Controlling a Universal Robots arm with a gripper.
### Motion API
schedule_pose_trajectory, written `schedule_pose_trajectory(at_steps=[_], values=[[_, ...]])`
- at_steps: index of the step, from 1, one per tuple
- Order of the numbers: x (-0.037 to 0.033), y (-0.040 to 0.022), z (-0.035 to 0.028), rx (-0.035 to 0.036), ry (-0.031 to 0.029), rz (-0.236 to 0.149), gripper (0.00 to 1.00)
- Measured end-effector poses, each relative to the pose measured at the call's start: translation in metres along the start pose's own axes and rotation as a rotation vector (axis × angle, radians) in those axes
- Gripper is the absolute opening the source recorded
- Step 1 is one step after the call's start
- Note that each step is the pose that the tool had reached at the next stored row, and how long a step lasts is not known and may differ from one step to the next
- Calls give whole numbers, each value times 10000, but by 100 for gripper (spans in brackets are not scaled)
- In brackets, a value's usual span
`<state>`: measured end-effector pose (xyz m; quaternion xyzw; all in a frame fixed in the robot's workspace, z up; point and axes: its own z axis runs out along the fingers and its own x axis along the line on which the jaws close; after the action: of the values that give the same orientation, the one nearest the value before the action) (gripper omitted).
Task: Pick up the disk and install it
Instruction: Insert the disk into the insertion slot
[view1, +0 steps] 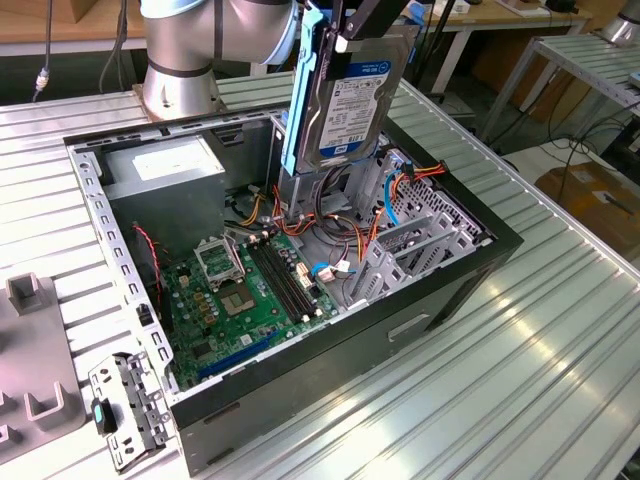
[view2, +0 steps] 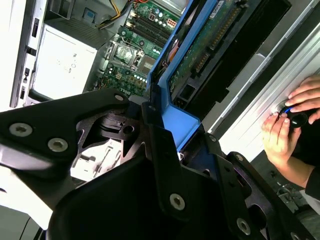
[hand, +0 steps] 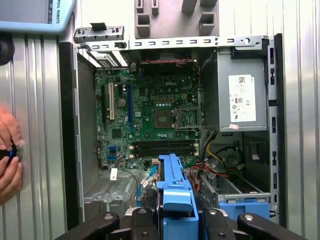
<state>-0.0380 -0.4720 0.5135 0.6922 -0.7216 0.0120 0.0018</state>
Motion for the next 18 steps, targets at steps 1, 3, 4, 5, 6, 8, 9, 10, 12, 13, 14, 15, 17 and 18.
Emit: schedule_pose_trajectory(at_steps=[1, 3, 4, 5, 6, 8, 9, 10, 12, 13, 14, 15, 17, 18], values=[[0, 0, 0, 0, -1, 0, 37], [12, -2, 0, 0, 2, -3, 37], [30, -2, 2, 0, 1, -2, 37], [54, -3, 5, 0, 1, 0, 37], [84, -4, 9, 1, -1, -2, 37], [166, -7, 19, 0, 0, -1, 37], [231, -10, 26, 0, 0, 0, 37], [278, -11, 33, 0, -1, 0, 37], [357, -15, 42, 0, 0, -1, 37], [386, -16, 47, 0, -1, -1, 37], [409, -17, 52, 1, 0, -1, 37], [421, -19, 55, 0, 0, -1, 37], [428, -20, 57, 0, -1, 1, 37], [428, -20, 56, 0, 0, 1, 37]])
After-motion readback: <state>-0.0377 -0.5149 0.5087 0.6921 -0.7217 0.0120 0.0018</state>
